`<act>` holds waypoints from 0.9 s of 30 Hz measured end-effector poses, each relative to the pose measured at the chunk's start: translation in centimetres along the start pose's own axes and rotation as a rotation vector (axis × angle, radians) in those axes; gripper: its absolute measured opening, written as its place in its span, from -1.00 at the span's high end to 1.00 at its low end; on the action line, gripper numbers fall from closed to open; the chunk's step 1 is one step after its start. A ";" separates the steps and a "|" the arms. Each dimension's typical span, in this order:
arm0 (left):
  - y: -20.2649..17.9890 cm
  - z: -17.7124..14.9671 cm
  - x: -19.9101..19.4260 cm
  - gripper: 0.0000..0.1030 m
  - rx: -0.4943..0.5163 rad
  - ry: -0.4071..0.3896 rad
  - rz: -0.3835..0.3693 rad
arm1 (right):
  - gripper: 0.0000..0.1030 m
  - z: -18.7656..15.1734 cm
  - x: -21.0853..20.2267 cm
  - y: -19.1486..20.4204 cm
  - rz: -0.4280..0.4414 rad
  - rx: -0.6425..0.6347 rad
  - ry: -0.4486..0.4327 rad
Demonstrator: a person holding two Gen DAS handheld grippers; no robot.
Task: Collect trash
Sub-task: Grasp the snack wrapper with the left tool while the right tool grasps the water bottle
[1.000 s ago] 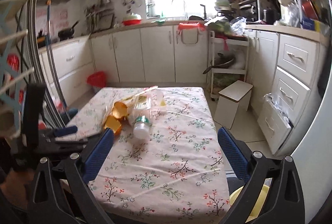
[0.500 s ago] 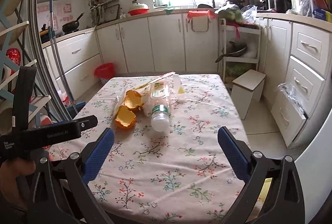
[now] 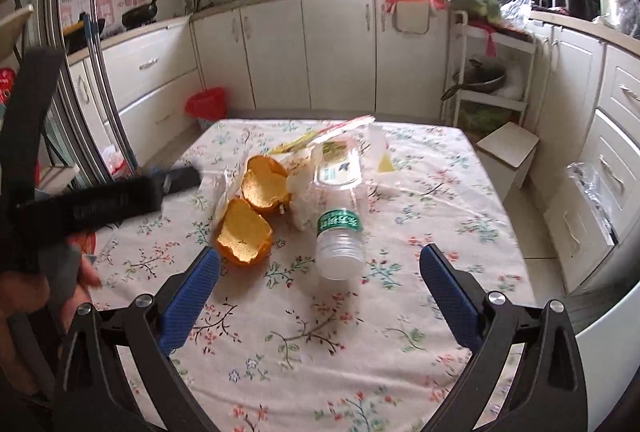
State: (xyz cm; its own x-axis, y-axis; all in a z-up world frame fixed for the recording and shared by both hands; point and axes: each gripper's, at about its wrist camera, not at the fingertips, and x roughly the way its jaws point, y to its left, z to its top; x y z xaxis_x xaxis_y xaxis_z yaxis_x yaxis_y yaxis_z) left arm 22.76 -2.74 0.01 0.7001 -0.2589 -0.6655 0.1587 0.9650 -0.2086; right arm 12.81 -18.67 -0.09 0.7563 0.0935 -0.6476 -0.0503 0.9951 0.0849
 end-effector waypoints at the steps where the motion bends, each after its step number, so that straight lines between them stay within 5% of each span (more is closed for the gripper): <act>1: -0.4 1.0 0.5 -0.84 0.015 -0.026 -0.006 | -0.86 -0.1 0.3 0.1 -0.005 -0.007 0.006; 6: -1.7 6.0 3.4 -0.84 0.052 -0.102 -0.026 | -0.85 0.2 2.5 -1.2 -0.031 -0.011 0.043; 11: -5.2 10.7 7.9 -0.84 0.241 -0.125 -0.037 | -0.85 0.8 4.6 -2.4 -0.011 0.006 0.073; 17: -8.8 14.1 15.9 -0.84 0.389 0.016 -0.053 | -0.85 1.4 7.7 -2.6 0.027 -0.004 0.105; 20: -9.7 13.9 20.1 -0.84 0.416 0.160 -0.140 | -0.82 1.5 9.2 -2.7 0.050 0.005 0.125; 25: -11.2 9.6 23.0 -0.71 0.519 0.351 -0.256 | 0.05 1.4 10.6 -3.2 0.134 0.050 0.203; 27: -11.2 7.8 22.7 -0.68 0.521 0.385 -0.287 | 0.13 1.1 10.3 -3.5 0.156 0.061 0.225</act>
State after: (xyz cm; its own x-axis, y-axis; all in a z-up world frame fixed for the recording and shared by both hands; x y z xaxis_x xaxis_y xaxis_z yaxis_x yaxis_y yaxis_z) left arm 42.27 -19.15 -7.20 0.2996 -0.4092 -0.8619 0.6800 0.7252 -0.1079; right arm 21.48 -21.25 -6.27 0.5785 0.2568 -0.7742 -0.1099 0.9650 0.2380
